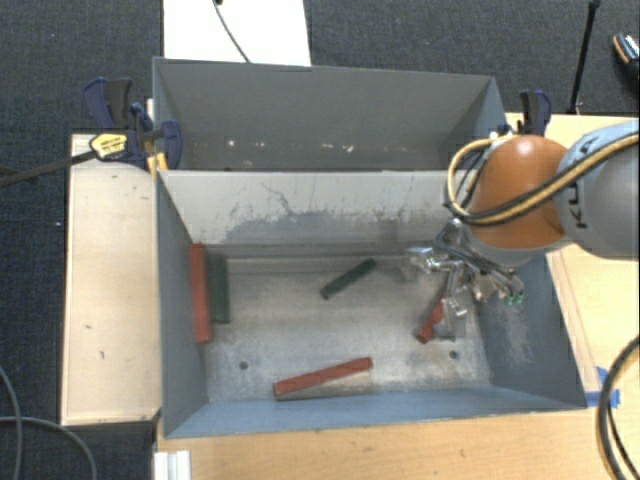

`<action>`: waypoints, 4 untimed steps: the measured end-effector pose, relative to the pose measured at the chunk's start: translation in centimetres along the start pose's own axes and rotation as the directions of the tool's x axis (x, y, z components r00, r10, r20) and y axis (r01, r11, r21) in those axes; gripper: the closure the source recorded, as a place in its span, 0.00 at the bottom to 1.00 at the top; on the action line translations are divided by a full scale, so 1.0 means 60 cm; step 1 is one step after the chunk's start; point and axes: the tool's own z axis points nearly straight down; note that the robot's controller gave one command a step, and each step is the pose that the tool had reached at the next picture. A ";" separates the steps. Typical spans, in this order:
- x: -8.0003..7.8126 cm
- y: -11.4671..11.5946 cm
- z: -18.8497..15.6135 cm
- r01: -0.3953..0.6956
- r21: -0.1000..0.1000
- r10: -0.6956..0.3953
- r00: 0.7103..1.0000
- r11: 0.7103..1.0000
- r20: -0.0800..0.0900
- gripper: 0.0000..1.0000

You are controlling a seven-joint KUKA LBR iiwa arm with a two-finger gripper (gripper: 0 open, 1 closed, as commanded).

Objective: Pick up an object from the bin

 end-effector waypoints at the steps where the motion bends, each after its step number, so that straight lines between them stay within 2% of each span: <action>1: -0.002 -0.002 -0.006 0.003 0.001 -0.003 1.000 1.000 0.000 1.00; 2: -0.002 -0.002 -0.003 0.003 0.003 -0.003 1.000 1.000 0.004 0.00; 3: -0.001 -0.001 -0.001 0.005 0.001 -0.005 1.000 1.000 0.002 1.00; 4: -0.026 -0.032 -0.201 -0.023 0.006 0.023 1.000 1.000 0.010 1.00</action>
Offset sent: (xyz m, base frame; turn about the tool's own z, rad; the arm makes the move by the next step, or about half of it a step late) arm 0.0000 0.0000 0.0000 0.0000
